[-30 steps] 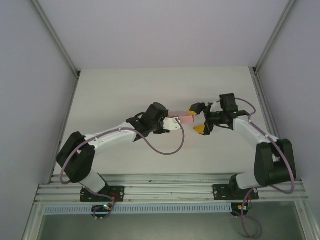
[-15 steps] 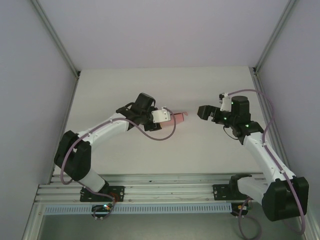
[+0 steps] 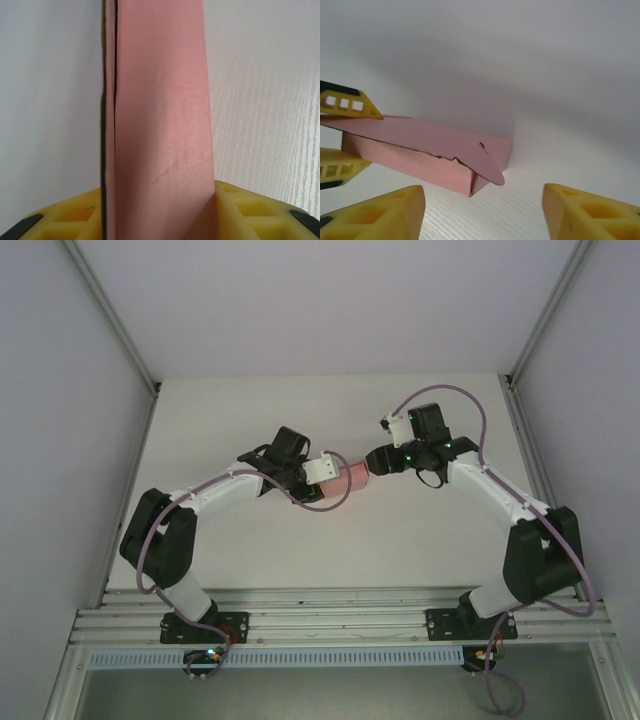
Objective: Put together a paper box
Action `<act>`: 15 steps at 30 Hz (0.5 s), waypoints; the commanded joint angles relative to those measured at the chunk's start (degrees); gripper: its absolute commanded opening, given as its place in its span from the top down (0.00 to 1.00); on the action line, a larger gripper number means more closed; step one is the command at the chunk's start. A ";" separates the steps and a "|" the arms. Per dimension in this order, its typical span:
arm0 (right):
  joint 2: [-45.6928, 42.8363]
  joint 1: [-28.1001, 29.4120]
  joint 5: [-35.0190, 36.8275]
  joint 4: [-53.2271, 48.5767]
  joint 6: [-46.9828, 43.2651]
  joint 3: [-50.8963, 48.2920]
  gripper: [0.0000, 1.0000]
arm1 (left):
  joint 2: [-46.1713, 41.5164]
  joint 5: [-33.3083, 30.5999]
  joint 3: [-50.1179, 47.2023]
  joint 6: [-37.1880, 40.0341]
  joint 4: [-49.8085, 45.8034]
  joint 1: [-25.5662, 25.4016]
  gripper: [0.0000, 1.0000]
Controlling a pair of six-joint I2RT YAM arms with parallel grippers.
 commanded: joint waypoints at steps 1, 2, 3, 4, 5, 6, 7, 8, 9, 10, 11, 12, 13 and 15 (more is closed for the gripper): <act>2.37 0.43 0.76 -4.25 -6.98 2.89 0.39 | 1.76 1.84 0.31 -1.10 -1.60 0.68 0.57; 2.81 0.59 0.84 -4.71 -8.34 3.40 0.39 | 1.87 2.03 0.45 -1.08 -1.61 0.79 0.57; 3.32 0.75 0.90 -5.24 -10.11 4.01 0.39 | 1.81 2.43 0.53 -0.96 -1.69 0.91 0.57; 3.61 0.89 1.07 -5.58 -11.59 4.47 0.39 | 1.68 2.71 0.59 -0.64 -1.78 0.97 0.57; 4.01 1.01 1.35 -5.71 -12.80 4.87 0.39 | 1.64 2.74 0.64 -0.44 -1.87 0.99 0.57; 4.57 1.15 1.62 -5.87 -13.50 5.31 0.39 | 1.64 2.72 0.72 -0.34 -1.87 1.02 0.57; 4.96 1.26 1.71 -6.42 -13.86 5.92 0.39 | 1.63 2.64 0.88 -0.22 -1.95 1.04 0.57; 5.55 1.43 1.67 -6.95 -14.11 6.53 0.39 | 1.64 2.47 1.07 -0.11 -2.25 1.18 0.57; 6.09 1.72 1.74 -7.22 -14.23 7.05 0.40 | 1.73 2.42 1.33 -0.08 -2.52 1.13 0.57; 6.50 1.96 1.84 -7.23 -14.47 7.17 0.41 | 1.81 2.47 1.46 0.02 -2.68 1.22 0.57; 6.77 2.38 1.91 -7.21 -14.74 7.23 0.42 | 1.96 2.43 1.67 0.12 -2.79 1.26 0.57; 7.06 2.75 2.22 -6.84 -14.89 7.13 0.46 | 2.03 2.39 1.82 0.24 -2.95 1.24 0.57; 7.29 3.05 2.19 -6.31 -14.92 7.05 0.50 | 2.25 2.45 1.92 0.32 -3.10 1.28 0.57; 7.86 3.38 1.67 -5.38 -14.60 7.24 0.51 | 2.38 2.47 2.18 0.32 -3.33 1.25 0.57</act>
